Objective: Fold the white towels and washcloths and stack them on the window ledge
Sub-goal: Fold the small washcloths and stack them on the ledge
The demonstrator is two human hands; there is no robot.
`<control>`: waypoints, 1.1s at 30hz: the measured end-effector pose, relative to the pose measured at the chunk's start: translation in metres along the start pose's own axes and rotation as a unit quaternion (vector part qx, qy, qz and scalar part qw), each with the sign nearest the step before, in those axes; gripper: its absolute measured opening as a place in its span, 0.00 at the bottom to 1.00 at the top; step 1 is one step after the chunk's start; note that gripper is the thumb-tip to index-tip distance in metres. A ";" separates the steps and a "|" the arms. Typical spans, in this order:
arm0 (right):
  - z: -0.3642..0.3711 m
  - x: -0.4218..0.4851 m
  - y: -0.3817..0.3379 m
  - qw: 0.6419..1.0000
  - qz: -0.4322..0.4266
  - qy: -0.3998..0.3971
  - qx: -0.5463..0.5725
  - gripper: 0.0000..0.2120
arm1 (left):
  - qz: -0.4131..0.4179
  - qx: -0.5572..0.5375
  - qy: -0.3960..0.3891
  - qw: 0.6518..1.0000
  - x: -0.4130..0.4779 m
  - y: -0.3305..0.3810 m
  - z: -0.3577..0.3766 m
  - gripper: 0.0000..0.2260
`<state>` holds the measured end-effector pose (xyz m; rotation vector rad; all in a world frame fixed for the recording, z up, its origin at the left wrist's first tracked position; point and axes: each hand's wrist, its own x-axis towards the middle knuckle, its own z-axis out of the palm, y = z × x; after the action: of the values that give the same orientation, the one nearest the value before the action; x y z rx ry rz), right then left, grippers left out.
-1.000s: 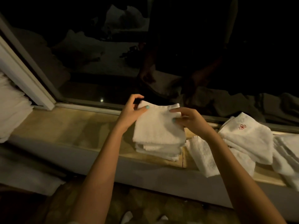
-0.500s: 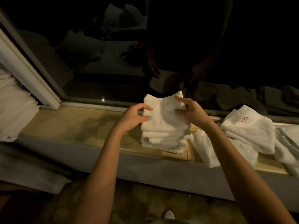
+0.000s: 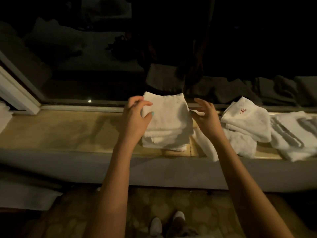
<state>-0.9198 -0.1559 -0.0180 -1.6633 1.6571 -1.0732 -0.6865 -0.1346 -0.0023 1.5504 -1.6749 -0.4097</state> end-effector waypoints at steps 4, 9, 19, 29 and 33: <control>-0.035 -0.015 0.020 0.997 0.023 0.074 -0.006 0.21 | 0.077 -0.022 -0.010 0.997 0.004 0.042 0.021 0.09; -0.091 -0.030 0.053 0.985 0.062 0.158 -0.012 0.17 | 0.090 -0.068 -0.095 0.989 0.003 0.093 0.073 0.10; -0.189 0.000 0.138 0.978 0.145 0.140 -0.044 0.16 | -0.120 -0.068 -0.217 0.966 -0.004 0.128 0.199 0.10; -0.212 0.068 0.172 0.986 0.117 -0.012 -0.122 0.19 | -0.329 -0.179 -0.122 0.919 0.000 0.148 0.250 0.10; -0.215 0.083 0.178 0.977 0.128 -0.060 -0.162 0.15 | -0.371 -0.250 -0.099 0.889 -0.003 0.155 0.253 0.10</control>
<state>-1.2025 -0.2208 -0.0403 -1.6118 1.9804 -0.5899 -0.9767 -0.1708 -0.0531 1.7182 -0.9180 -1.3215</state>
